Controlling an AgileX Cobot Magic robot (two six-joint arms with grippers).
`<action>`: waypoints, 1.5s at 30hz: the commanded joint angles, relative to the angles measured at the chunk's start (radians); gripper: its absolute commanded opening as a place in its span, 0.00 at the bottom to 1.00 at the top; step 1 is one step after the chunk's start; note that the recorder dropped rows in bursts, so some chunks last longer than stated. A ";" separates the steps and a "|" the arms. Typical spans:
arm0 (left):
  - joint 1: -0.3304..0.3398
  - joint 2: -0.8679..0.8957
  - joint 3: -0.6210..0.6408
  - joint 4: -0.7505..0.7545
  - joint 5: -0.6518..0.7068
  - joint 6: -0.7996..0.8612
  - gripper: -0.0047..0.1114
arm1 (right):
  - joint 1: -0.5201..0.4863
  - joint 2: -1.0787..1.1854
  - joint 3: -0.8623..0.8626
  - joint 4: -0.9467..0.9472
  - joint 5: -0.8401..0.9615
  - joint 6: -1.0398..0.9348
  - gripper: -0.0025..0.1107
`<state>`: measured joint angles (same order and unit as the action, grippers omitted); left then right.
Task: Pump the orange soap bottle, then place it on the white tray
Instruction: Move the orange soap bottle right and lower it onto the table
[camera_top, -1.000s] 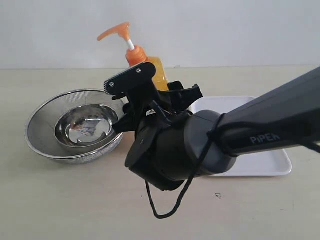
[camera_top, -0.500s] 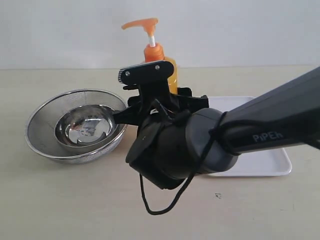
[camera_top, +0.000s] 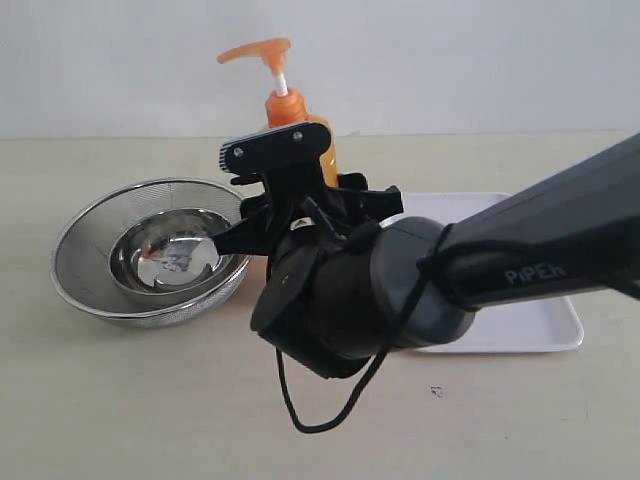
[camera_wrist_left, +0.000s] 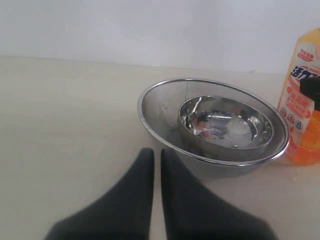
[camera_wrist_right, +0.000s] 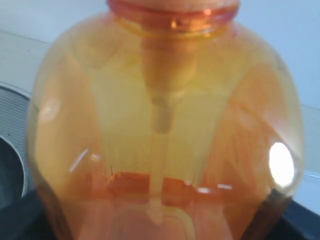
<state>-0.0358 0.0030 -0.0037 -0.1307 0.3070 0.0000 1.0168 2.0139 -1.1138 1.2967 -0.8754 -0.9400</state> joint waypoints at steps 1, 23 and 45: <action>0.003 -0.003 0.004 0.002 -0.007 0.008 0.08 | 0.000 -0.001 0.009 0.061 -0.017 -0.034 0.02; 0.003 -0.003 0.004 0.002 -0.007 0.008 0.08 | -0.081 -0.222 0.245 -0.331 0.064 0.224 0.02; 0.003 -0.003 0.004 0.002 -0.007 0.008 0.08 | -0.112 -0.222 0.245 -0.340 0.101 0.303 0.02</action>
<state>-0.0358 0.0030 -0.0037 -0.1307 0.3070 0.0000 0.9086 1.8142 -0.8662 0.9977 -0.7158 -0.6451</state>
